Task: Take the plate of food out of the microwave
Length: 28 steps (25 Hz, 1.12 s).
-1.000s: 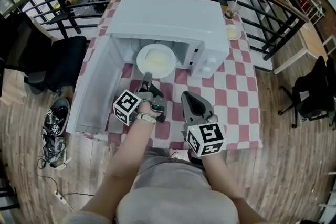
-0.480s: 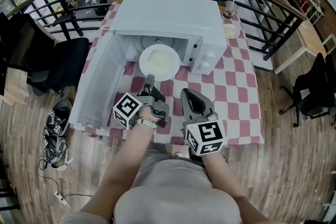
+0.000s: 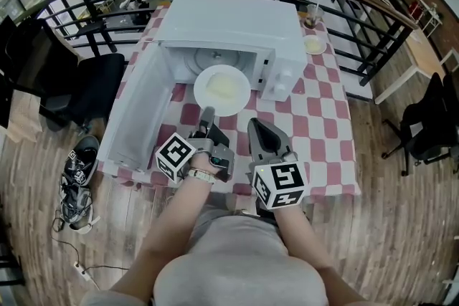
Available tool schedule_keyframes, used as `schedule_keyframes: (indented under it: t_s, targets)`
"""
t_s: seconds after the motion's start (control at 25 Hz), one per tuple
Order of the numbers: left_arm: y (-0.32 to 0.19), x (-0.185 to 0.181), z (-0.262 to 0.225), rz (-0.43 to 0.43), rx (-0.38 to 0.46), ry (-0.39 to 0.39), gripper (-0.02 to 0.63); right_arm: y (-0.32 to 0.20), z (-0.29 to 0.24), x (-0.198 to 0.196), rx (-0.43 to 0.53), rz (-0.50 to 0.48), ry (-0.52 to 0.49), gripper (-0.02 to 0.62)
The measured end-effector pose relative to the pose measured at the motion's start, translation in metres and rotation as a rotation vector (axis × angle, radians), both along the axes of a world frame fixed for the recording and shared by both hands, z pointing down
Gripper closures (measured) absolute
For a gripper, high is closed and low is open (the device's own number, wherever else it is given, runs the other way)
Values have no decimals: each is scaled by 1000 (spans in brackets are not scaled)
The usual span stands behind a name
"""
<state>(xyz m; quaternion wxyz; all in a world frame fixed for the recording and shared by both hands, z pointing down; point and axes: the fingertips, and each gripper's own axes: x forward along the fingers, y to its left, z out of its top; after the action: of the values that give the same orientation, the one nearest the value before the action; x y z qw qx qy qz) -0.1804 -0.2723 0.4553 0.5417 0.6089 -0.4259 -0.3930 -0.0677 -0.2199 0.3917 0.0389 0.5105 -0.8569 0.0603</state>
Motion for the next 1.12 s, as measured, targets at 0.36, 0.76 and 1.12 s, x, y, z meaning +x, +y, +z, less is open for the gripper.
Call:
schedule_keyframes:
  t_s: [0.36, 0.76, 1.12]
  targets:
    - [19, 11, -11, 5, 26, 12, 592, 9, -3, 4, 14, 5, 2, 572]
    - [28, 22, -21, 20, 47, 20, 592, 14, -7, 6, 26, -9, -1, 572]
    - [29, 27, -28, 31, 67, 39, 592, 14, -8, 6, 32, -3, 5, 572]
